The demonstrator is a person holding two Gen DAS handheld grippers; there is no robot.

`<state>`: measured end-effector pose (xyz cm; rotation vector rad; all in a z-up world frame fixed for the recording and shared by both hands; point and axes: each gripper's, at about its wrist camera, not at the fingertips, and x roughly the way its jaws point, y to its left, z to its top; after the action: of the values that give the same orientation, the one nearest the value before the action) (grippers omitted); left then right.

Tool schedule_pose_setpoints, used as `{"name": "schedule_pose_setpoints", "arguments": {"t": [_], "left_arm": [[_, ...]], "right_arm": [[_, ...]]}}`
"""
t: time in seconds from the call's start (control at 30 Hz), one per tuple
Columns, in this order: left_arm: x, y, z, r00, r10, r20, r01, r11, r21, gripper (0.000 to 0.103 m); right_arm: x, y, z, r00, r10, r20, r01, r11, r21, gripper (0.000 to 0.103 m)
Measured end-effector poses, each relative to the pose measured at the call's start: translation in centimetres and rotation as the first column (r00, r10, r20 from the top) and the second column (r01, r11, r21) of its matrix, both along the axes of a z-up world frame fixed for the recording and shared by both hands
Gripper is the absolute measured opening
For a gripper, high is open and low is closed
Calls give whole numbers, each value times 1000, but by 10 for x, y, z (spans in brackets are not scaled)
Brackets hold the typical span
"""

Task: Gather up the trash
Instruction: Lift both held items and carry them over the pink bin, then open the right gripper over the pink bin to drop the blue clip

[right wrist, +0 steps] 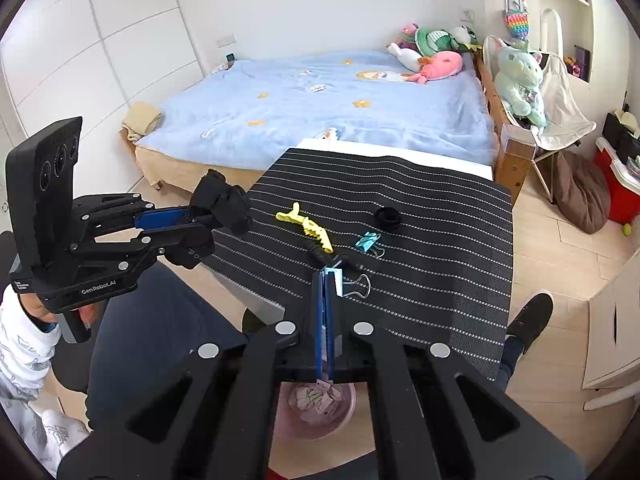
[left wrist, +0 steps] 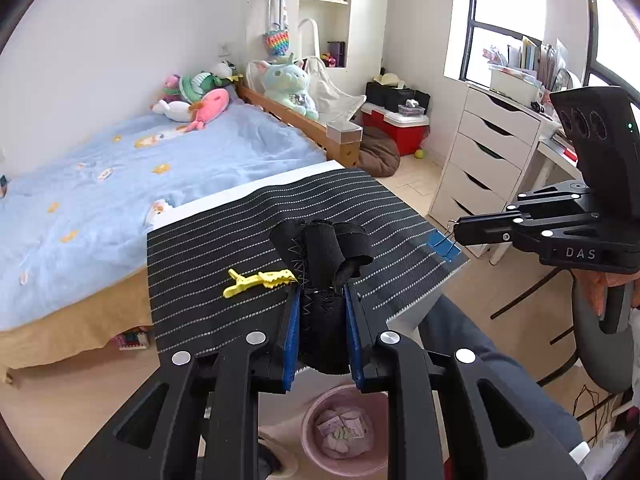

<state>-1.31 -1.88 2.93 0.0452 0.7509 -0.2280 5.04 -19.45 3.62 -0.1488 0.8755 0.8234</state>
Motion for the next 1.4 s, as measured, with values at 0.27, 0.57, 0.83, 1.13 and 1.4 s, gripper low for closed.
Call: {"name": "schedule_pose_setpoints", "arguments": {"t": [0.27, 0.57, 0.83, 1.13, 1.4], "left_arm": [[-28, 0, -9, 1000, -8, 5, 8, 1000, -11, 20], [-56, -5, -27, 1000, -22, -15, 22, 999, -39, 20], [-73, -4, -33, 999, -17, -27, 15, 998, -58, 20], [-74, -5, -33, 999, -22, -30, 20, 998, -63, 20], [-75, -4, -35, 999, -18, -36, 15, 997, -72, 20]], "right_arm": [[-33, 4, -2, 999, 46, 24, -46, 999, -4, 1], [-61, 13, -21, 995, 94, -12, -95, 995, -10, 1], [-76, 15, -46, 990, 113, -81, -113, 994, -2, 1], [-79, 20, -48, 987, 134, -87, -135, 991, -6, 1], [-80, 22, -51, 985, 147, -90, -149, 989, -13, 30]]}}
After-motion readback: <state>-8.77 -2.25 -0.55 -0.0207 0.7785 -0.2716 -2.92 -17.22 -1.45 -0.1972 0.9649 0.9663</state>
